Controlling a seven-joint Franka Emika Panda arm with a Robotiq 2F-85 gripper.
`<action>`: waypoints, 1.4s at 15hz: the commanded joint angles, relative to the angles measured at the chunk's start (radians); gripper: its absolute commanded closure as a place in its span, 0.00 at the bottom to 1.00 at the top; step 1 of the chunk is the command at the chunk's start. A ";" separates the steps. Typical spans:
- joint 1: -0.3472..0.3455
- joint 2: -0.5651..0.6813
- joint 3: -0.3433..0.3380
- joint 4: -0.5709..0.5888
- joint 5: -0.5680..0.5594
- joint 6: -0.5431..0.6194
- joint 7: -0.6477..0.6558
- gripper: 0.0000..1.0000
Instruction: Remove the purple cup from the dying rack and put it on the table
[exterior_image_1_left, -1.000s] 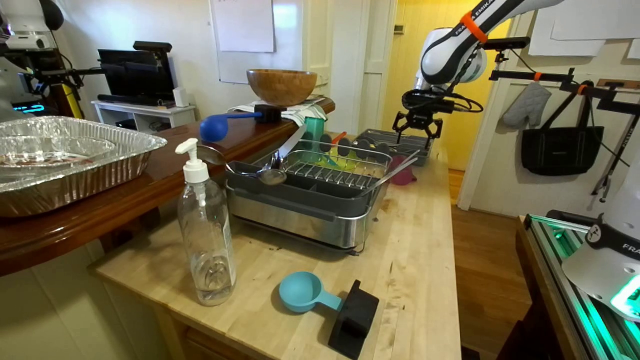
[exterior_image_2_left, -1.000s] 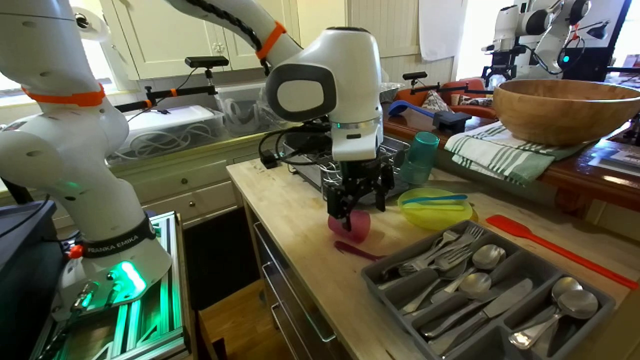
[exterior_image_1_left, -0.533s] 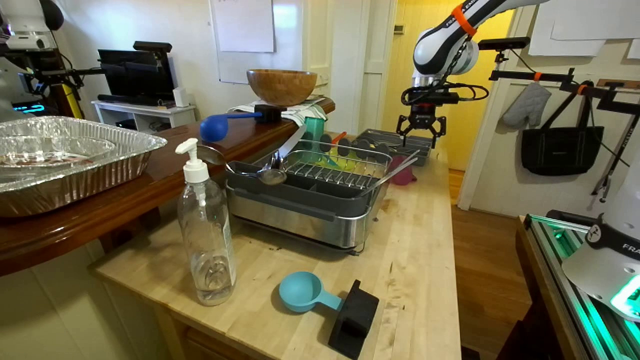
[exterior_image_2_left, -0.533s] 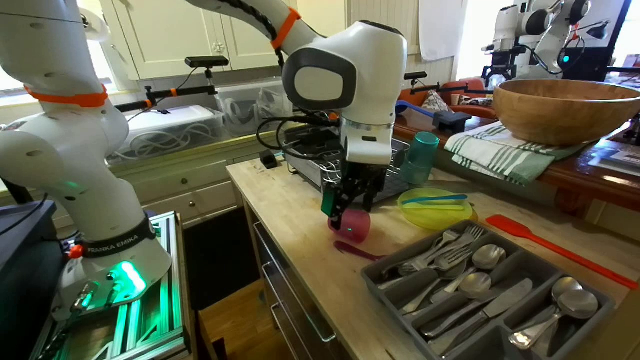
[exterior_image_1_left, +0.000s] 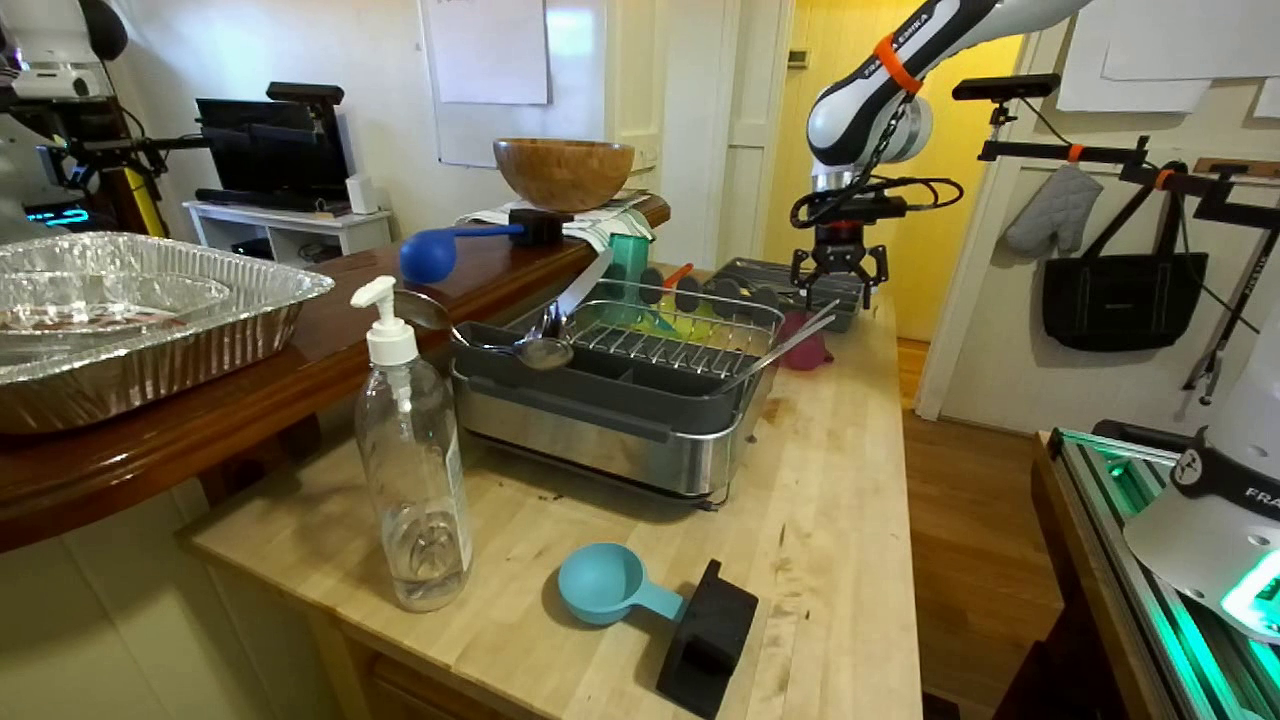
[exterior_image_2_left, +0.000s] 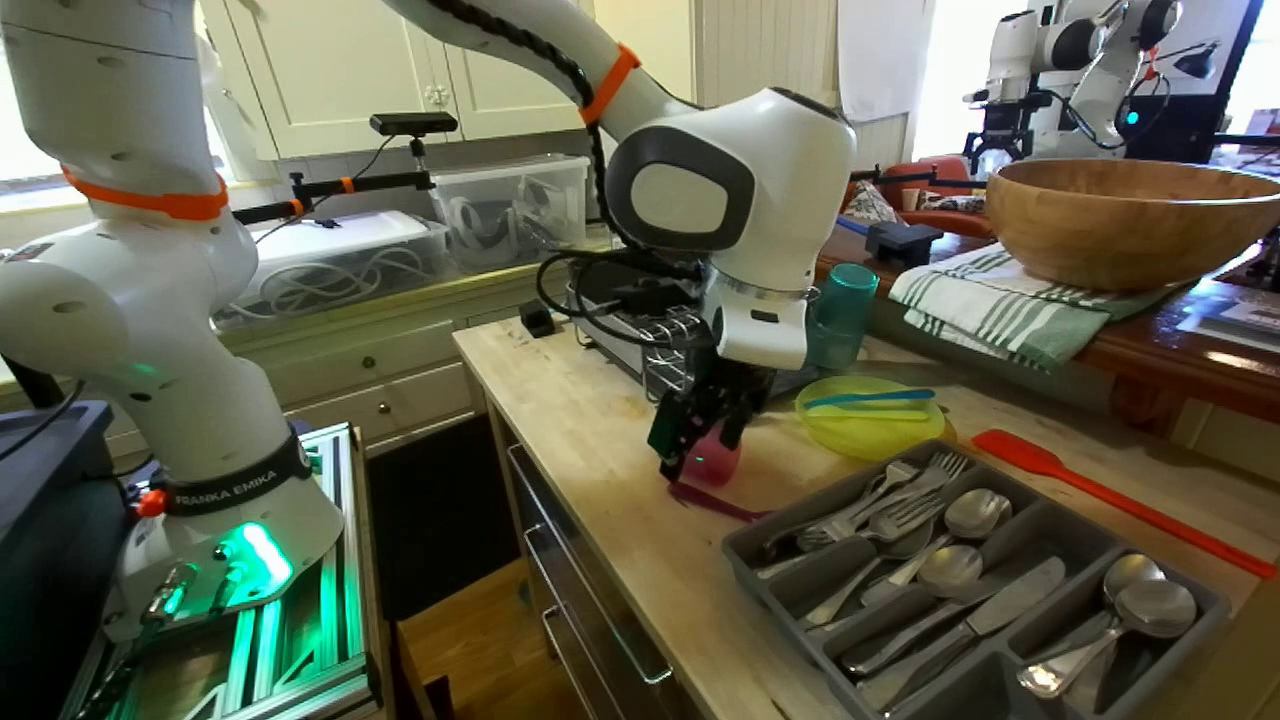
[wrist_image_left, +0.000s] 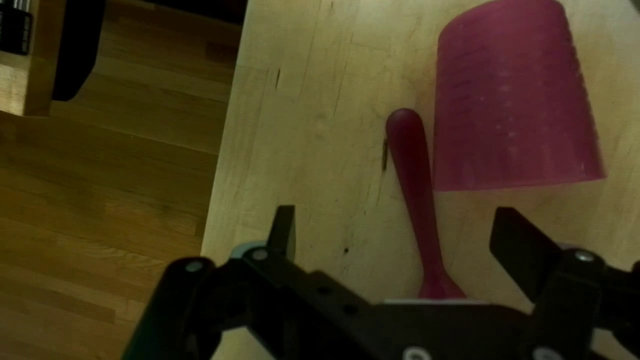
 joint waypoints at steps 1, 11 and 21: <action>0.002 0.058 -0.011 0.050 0.084 -0.016 0.000 0.00; 0.008 0.112 0.011 0.079 0.232 -0.044 -0.013 0.34; 0.060 0.000 -0.002 0.031 0.137 0.049 -0.020 1.00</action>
